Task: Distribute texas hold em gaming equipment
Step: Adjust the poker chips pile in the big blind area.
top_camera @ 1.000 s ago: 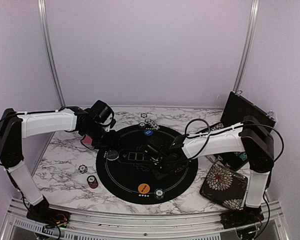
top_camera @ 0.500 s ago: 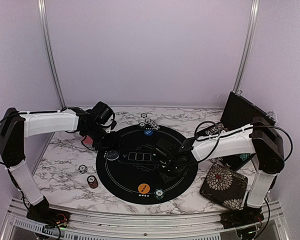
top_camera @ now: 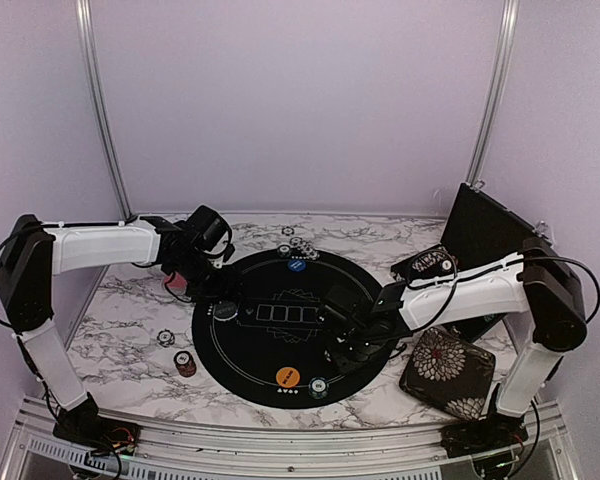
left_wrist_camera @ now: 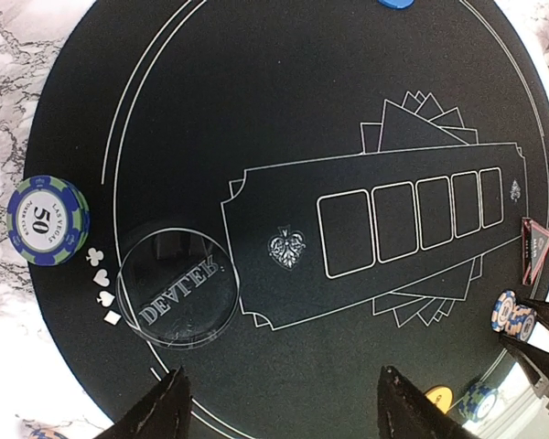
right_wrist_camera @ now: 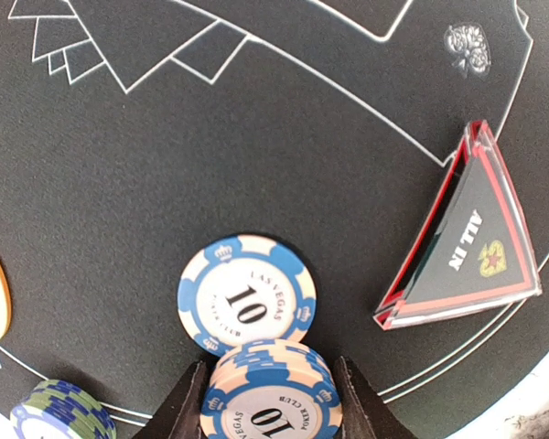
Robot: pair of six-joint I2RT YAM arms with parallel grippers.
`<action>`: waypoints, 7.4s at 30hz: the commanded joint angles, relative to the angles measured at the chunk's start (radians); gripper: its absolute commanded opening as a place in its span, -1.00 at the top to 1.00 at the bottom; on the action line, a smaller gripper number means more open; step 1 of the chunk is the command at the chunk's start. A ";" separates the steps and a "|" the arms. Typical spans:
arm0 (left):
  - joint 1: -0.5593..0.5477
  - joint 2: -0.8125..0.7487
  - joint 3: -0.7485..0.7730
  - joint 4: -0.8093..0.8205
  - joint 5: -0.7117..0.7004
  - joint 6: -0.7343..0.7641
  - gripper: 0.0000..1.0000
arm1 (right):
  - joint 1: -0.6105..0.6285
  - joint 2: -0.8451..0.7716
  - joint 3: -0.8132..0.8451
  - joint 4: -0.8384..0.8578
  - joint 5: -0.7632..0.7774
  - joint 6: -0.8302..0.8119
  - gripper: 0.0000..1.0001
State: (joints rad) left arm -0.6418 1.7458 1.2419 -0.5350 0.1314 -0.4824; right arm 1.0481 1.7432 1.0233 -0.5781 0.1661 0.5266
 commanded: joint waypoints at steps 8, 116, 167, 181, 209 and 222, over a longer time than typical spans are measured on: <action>-0.004 0.001 0.003 0.007 0.003 0.006 -0.42 | -0.014 -0.002 0.072 -0.061 0.010 -0.011 0.48; -0.004 0.011 -0.023 0.023 0.028 0.024 -0.39 | -0.063 0.118 0.055 -0.002 -0.110 -0.135 0.01; -0.005 0.012 -0.038 0.033 0.034 0.022 -0.37 | 0.054 -0.045 -0.104 -0.037 -0.155 -0.152 0.47; -0.006 0.010 -0.035 0.031 0.032 0.024 -0.37 | 0.030 -0.068 -0.061 -0.052 -0.069 -0.109 0.47; -0.006 0.009 -0.043 0.031 0.032 0.025 -0.37 | -0.010 0.030 0.086 0.008 -0.036 -0.123 0.46; -0.006 0.010 -0.044 0.030 0.034 0.025 -0.37 | -0.008 0.038 0.075 0.023 -0.047 -0.113 0.40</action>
State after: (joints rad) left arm -0.6430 1.7470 1.2079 -0.5152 0.1574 -0.4667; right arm 1.0443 1.7721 1.0767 -0.5755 0.1215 0.3973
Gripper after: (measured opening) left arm 0.685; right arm 0.394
